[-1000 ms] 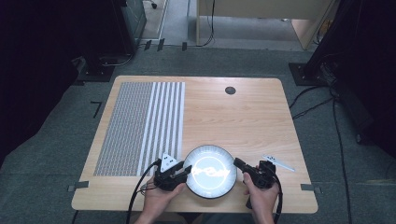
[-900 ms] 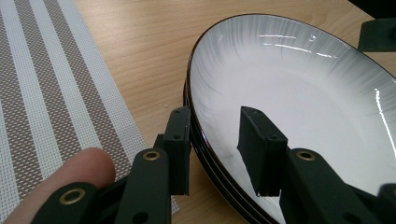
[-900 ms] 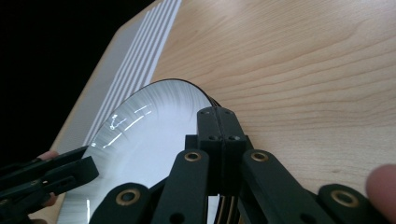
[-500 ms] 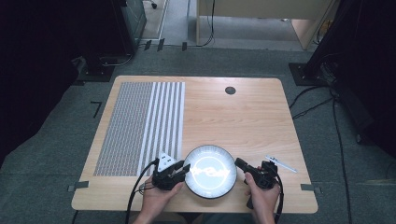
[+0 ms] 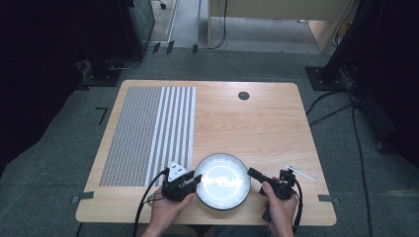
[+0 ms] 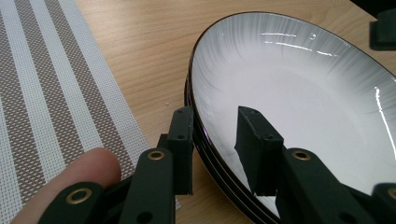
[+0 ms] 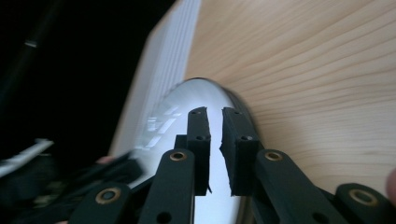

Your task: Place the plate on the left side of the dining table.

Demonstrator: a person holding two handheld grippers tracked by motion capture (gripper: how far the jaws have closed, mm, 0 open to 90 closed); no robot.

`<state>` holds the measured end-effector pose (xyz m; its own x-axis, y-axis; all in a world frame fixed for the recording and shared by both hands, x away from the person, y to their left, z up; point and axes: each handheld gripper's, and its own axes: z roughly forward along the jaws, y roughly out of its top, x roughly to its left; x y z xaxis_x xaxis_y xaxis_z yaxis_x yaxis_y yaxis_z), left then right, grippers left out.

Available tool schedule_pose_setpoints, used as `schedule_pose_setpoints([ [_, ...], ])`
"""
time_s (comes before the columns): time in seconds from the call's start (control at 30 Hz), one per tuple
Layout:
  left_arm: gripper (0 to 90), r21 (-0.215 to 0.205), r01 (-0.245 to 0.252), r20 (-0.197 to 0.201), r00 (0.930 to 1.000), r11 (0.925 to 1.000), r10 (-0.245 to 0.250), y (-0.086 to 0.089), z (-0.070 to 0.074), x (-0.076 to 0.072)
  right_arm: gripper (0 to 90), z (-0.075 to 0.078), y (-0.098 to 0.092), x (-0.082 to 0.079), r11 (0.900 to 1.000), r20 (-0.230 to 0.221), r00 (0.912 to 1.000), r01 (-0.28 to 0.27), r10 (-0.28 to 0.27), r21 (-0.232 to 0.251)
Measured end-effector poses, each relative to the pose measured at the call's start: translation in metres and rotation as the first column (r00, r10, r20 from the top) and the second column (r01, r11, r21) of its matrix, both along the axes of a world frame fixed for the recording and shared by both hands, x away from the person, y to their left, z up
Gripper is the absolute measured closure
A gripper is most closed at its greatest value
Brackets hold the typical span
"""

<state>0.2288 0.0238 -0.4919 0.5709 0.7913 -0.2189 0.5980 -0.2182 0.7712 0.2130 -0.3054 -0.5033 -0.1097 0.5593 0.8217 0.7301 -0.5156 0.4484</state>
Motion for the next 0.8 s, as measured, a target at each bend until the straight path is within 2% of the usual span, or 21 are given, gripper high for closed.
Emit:
schedule_pose_setpoints([
  [0.03, 67.7, 0.002, 0.0, 0.001, 1.0, 1.0, 0.0, -0.0001, 0.0, -0.0002, 80.8, 0.0004, 0.0014, 0.0002, 1.0, 0.001, 1.0, -0.005, 0.005, 0.022],
  [0.13, 67.6, -0.003, 0.001, -0.003, 1.0, 1.0, -0.001, 0.0004, 0.0002, 0.0, 82.2, 0.0018, 0.0071, -0.0019, 0.998, 0.014, 0.9998, 0.017, -0.016, -0.06],
  [0.5, 66.8, -0.009, 0.003, -0.002, 1.0, 1.0, -0.003, 0.0012, 0.0008, 0.0003, 76.7, -0.0001, 0.0035, -0.0015, 0.996, 0.001, 0.9986, 0.053, -0.053, -0.07],
  [0.73, 67.0, -0.004, 0.001, -0.001, 1.0, 1.0, -0.001, 0.0006, 0.0005, 0.0, 75.3, -0.0039, 0.0035, 0.0005, 0.997, -0.027, 0.9991, 0.031, -0.033, -0.069],
  [0.8, 67.2, 0.002, 0.001, 0.002, 1.0, 1.0, -0.001, -0.0001, -0.0002, -0.0006, 75.3, -0.0041, 0.004, 0.0007, 0.997, -0.023, 0.9992, 0.03, -0.032, -0.075],
])
